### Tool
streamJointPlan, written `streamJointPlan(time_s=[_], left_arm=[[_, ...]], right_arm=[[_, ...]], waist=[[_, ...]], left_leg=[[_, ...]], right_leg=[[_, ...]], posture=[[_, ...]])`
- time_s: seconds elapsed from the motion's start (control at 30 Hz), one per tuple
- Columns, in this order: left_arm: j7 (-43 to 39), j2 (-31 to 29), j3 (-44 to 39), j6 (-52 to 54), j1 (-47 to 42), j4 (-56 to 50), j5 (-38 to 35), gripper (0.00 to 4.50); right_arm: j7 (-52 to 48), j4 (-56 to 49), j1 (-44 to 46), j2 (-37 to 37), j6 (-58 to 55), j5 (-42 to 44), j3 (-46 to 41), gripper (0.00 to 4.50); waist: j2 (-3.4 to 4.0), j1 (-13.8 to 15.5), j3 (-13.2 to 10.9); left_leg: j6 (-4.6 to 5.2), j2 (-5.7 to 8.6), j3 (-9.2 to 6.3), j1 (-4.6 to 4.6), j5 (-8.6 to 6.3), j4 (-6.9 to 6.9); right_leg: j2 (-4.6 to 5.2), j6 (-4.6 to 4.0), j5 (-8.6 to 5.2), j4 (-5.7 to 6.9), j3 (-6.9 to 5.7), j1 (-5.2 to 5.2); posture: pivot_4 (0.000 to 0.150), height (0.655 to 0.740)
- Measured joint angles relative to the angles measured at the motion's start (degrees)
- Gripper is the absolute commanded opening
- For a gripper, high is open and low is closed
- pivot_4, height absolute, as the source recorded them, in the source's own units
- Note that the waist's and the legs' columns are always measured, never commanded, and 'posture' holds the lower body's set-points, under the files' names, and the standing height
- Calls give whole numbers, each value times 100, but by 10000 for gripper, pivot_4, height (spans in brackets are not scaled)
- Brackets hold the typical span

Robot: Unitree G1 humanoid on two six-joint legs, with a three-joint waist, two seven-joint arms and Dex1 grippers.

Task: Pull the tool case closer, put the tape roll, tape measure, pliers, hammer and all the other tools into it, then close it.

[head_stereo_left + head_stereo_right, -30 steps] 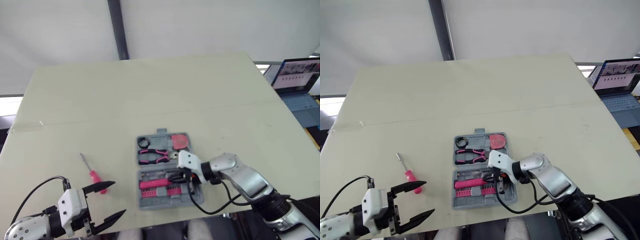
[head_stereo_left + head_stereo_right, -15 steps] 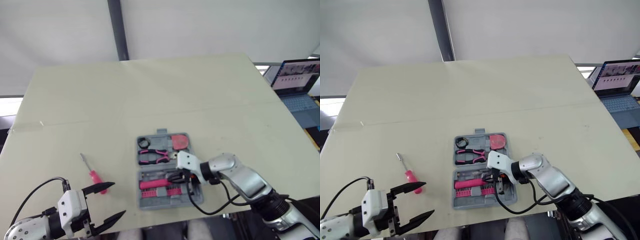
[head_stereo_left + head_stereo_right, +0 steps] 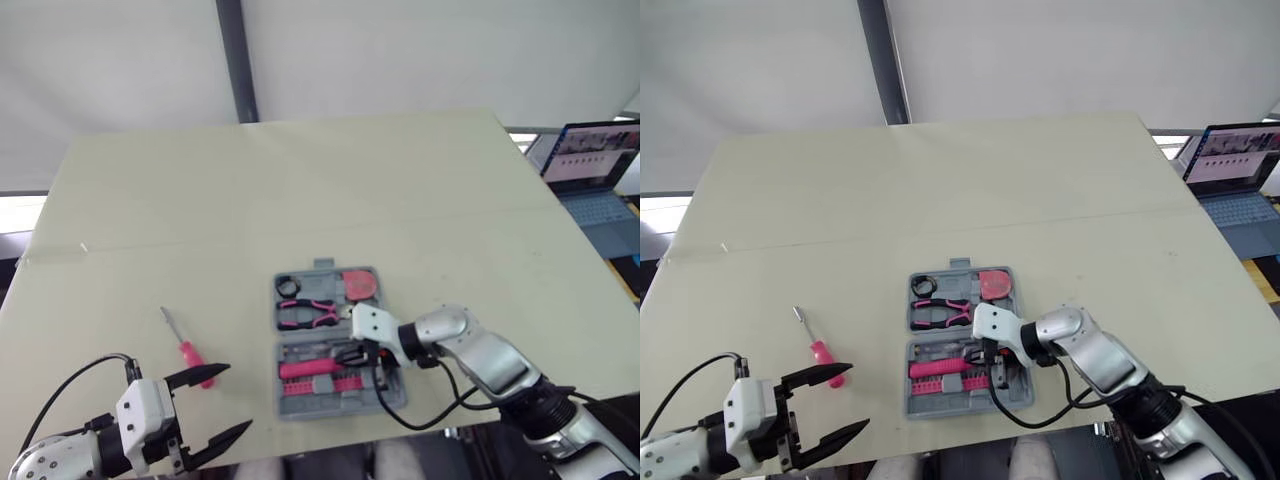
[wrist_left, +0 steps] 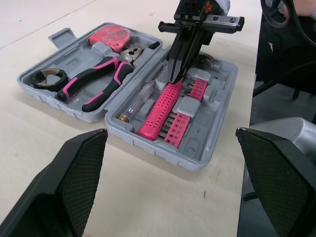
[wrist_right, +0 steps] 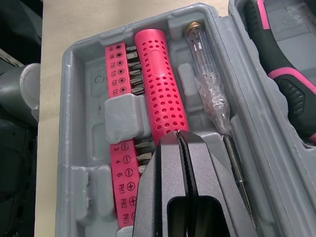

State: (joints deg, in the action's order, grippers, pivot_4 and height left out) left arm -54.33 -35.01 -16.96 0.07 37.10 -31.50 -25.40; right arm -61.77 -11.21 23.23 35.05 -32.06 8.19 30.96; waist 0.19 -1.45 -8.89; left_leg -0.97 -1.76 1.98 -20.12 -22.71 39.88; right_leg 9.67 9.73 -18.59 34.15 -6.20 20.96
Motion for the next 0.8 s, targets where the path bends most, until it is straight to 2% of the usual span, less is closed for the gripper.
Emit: streamJointPlan(time_s=[0.37, 0.8], left_arm=[[31, 0, 0, 6, 49, -38, 0, 45000], [63, 3, 11, 14, 54, -91, 1, 45000]], right_arm=[[-6, 54, 21, 0, 15, -132, 121, 338], [-11, 166, 27, -19, 59, -268, 244, 338]], waist=[[-19, 14, 53], [-20, 28, 110]], left_leg=[[-6, -1, -5, 85, -5, -41], [-7, -1, -6, 99, -6, -56]], right_leg=[[0, -6, -3, -29, -10, -81], [0, -9, -5, -39, -11, -92]], posture=[[1500, 7400], [1500, 7400]])
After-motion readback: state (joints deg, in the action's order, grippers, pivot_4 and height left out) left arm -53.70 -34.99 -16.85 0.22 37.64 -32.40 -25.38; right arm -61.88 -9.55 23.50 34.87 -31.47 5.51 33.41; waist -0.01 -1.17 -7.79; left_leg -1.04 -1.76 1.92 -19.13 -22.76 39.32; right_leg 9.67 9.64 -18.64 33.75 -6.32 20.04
